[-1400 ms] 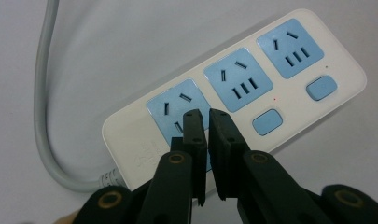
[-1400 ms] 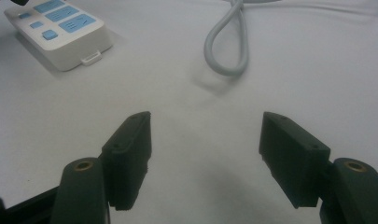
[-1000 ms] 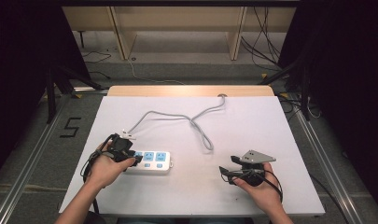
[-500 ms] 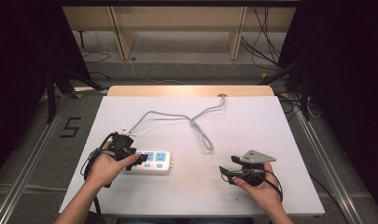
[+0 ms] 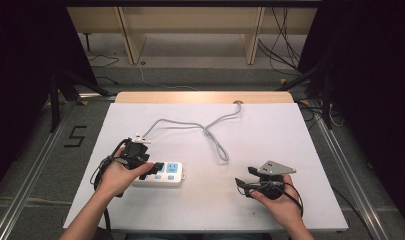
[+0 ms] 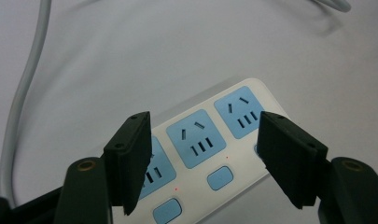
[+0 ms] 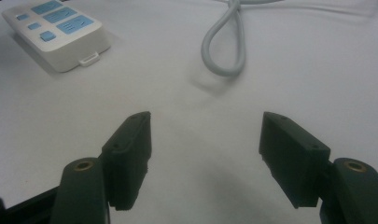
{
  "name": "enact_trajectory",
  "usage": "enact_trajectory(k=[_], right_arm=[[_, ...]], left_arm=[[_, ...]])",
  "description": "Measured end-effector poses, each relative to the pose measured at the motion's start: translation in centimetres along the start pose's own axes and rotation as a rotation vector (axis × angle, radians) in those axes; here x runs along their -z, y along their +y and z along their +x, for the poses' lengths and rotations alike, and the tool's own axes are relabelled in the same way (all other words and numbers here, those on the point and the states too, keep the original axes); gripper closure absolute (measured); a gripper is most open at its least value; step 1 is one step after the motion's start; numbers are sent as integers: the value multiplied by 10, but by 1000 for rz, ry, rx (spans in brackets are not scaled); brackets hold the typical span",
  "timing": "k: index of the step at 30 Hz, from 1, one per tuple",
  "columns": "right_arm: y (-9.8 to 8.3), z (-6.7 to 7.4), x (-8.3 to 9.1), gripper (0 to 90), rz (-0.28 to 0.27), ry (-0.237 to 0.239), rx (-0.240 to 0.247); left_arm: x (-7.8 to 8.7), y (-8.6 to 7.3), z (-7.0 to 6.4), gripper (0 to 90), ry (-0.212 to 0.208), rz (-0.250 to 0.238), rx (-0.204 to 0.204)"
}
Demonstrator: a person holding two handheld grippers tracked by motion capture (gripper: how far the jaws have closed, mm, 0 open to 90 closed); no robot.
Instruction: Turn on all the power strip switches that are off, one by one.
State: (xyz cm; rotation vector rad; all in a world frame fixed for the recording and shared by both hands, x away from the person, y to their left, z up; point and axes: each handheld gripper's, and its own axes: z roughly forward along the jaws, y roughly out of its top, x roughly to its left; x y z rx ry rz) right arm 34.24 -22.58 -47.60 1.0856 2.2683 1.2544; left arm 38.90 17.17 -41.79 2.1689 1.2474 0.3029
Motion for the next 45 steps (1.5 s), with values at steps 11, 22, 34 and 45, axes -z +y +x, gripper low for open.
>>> enact_trajectory(k=[11, 22, 34, 45], right_arm=[[0, 0, 0, 352, 0, -1, 0], [0, 0, 0, 352, 1, -1, -2], [0, 0, 0, 352, 1, -2, 0], [0, 0, -1, 353, 3, -1, -1]], left_arm=[[-1, 6, -11, 563, 3, 29, -57], [-6, 8, -19, 866, 1, 65, -105], [-8, 10, -22, 893, -7, 66, -145], [-12, 13, -29, 893, -24, 81, -156]])
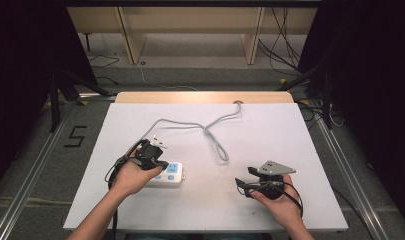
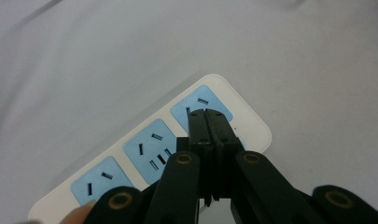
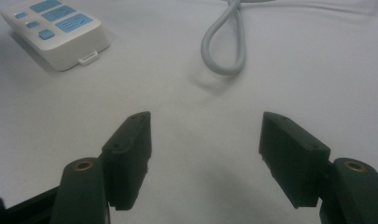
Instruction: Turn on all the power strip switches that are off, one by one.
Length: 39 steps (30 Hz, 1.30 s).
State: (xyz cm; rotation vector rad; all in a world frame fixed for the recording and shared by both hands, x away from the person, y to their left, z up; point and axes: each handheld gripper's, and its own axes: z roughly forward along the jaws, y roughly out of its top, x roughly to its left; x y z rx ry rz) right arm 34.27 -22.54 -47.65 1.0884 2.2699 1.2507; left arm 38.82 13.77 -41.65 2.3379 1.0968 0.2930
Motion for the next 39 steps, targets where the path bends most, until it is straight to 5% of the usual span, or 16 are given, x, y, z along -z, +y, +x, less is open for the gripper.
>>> enact_trajectory(k=[39], right_arm=[[0, 0, 0, 353, -1, 2, 1]], left_arm=[[-20, 4, -14, 892, -31, 95, -46]])
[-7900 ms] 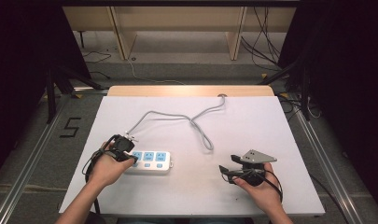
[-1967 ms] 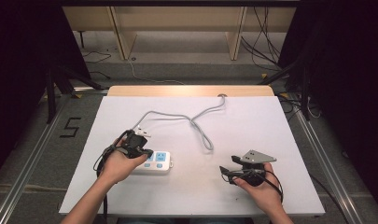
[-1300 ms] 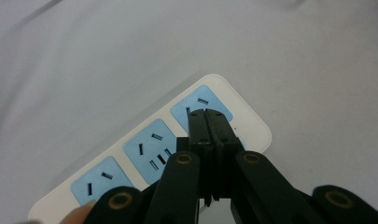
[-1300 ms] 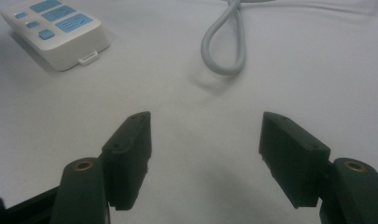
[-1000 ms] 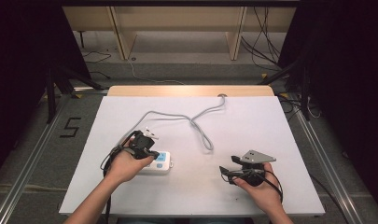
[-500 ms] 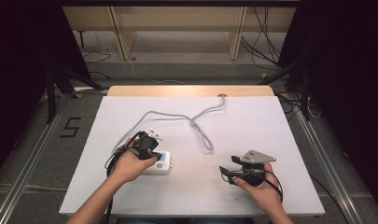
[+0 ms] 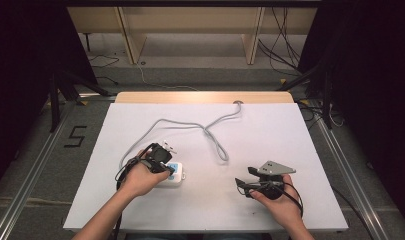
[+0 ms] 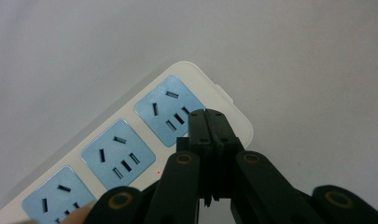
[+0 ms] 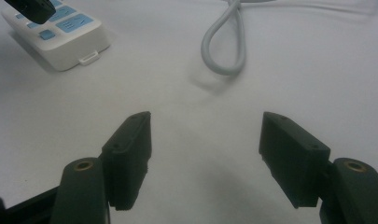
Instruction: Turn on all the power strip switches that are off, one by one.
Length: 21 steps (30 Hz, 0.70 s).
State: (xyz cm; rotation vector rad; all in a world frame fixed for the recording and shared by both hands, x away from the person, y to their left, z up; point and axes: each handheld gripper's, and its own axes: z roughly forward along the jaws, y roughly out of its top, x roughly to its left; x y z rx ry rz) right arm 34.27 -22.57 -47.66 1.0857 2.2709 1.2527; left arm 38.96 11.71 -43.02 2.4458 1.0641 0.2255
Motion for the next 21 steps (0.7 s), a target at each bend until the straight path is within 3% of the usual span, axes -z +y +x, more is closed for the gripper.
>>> enact_trajectory(k=[21], right_arm=[[0, 0, 0, 353, 0, 0, 0]], left_arm=[[-7, -1, -1, 892, 4, 19, -9]])
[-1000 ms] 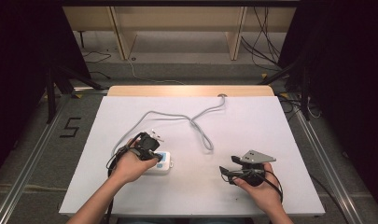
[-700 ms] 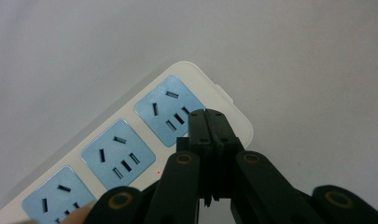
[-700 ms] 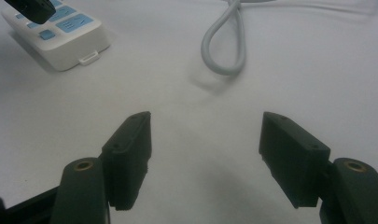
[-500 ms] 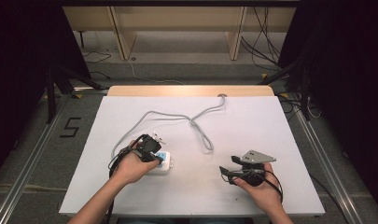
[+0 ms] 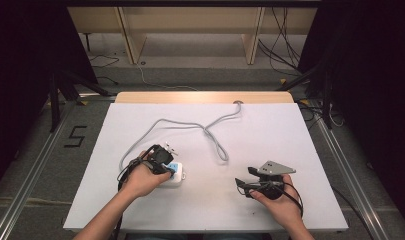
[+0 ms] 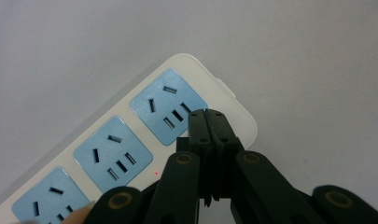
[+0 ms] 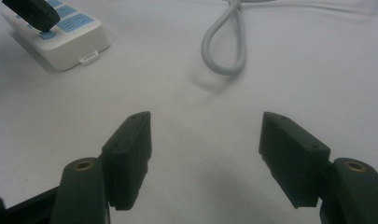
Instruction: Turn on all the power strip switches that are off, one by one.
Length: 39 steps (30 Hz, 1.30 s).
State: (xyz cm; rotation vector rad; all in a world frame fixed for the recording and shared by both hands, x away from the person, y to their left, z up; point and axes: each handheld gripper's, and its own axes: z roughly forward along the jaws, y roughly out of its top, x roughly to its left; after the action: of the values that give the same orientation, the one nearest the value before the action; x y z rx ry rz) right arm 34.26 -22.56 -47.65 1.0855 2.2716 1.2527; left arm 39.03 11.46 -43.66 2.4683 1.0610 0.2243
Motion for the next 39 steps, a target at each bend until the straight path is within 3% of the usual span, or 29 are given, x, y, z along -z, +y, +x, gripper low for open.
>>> enact_trajectory(k=[39], right_arm=[[0, 1, 0, 353, 3, 1, 1]], left_arm=[[-2, -2, -4, 896, 29, 3, -23]])
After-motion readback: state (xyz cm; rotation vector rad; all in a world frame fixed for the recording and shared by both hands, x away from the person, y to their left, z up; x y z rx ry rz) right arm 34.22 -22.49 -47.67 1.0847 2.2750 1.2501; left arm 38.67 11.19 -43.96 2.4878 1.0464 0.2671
